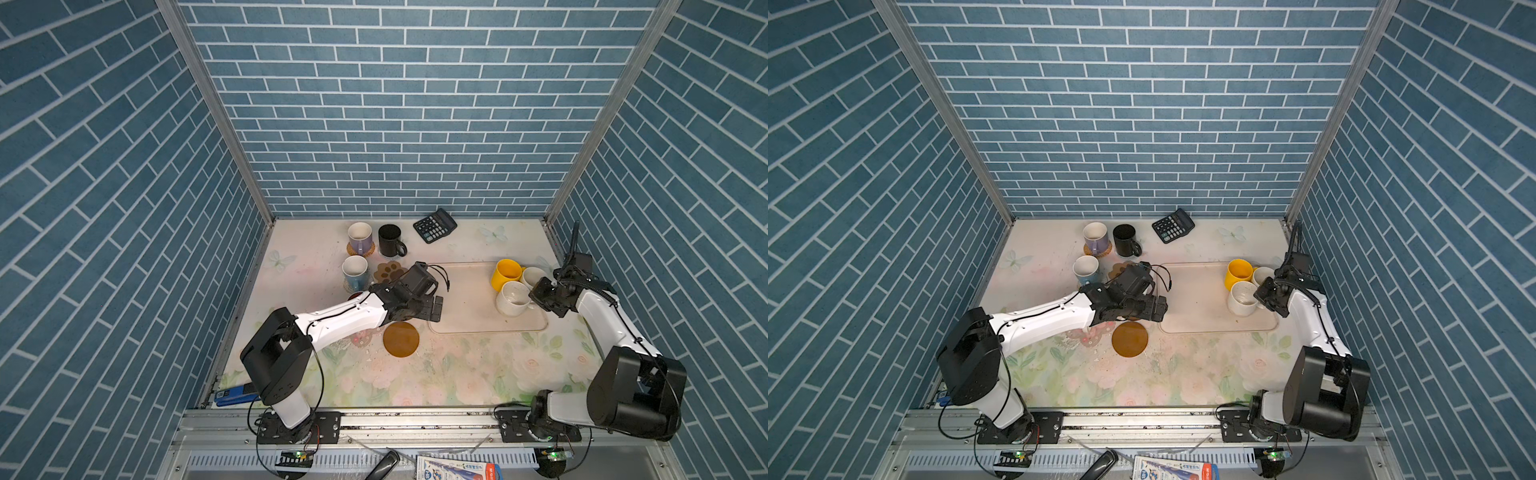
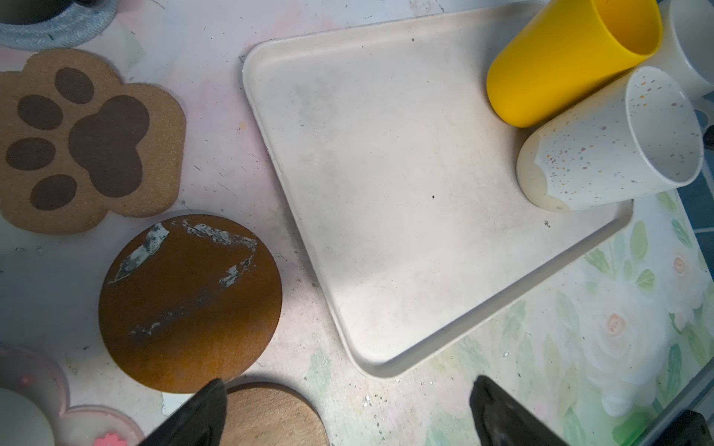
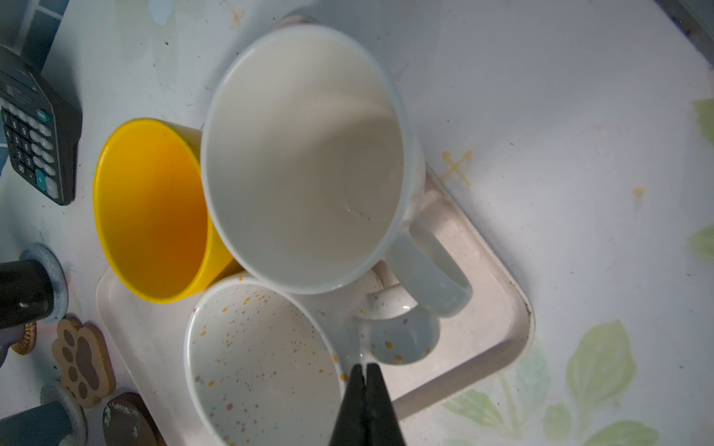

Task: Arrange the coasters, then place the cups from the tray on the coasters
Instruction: 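Lower the right gripper onto the white speckled mug rim and close it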

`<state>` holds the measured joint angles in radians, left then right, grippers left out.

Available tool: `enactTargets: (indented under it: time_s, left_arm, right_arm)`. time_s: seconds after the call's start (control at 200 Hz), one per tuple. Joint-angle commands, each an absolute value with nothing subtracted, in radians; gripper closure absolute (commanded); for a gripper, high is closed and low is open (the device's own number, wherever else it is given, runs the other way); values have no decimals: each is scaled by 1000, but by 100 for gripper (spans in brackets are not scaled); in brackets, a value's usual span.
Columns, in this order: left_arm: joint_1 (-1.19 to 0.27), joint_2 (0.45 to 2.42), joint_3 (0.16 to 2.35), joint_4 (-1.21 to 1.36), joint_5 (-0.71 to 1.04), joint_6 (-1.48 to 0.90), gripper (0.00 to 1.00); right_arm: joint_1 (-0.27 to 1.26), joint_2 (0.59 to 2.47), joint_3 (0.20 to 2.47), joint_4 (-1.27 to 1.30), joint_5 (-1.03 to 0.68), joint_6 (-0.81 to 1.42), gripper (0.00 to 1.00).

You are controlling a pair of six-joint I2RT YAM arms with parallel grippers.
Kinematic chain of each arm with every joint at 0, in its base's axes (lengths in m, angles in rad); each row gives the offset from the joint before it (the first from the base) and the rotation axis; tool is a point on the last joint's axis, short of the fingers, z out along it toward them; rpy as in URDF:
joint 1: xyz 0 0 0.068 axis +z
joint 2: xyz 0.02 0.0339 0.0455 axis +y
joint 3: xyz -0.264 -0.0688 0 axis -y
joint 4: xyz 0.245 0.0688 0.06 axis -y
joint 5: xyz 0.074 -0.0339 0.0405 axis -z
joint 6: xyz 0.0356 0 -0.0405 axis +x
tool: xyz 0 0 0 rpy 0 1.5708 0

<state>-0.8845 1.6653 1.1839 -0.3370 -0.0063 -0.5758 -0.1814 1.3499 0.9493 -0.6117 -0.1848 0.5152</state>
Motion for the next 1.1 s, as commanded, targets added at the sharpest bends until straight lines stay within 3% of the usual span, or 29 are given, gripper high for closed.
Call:
enactTargets:
  time_s: [0.0,0.535,1.095]
  left_arm:
    - [-891,1648,1173,-328,-23,-581,1]
    - [-888,1664,1189,-337,-32,-575,1]
    - [-890,1604,1134,-319,-37,-583,1]
  right_arm:
    - [-178,1359,1005,-661,-163,489,100]
    - [-189,1517,1089,-643,-128,457,100]
    - [-158,1424,960,-684,-223,436,100]
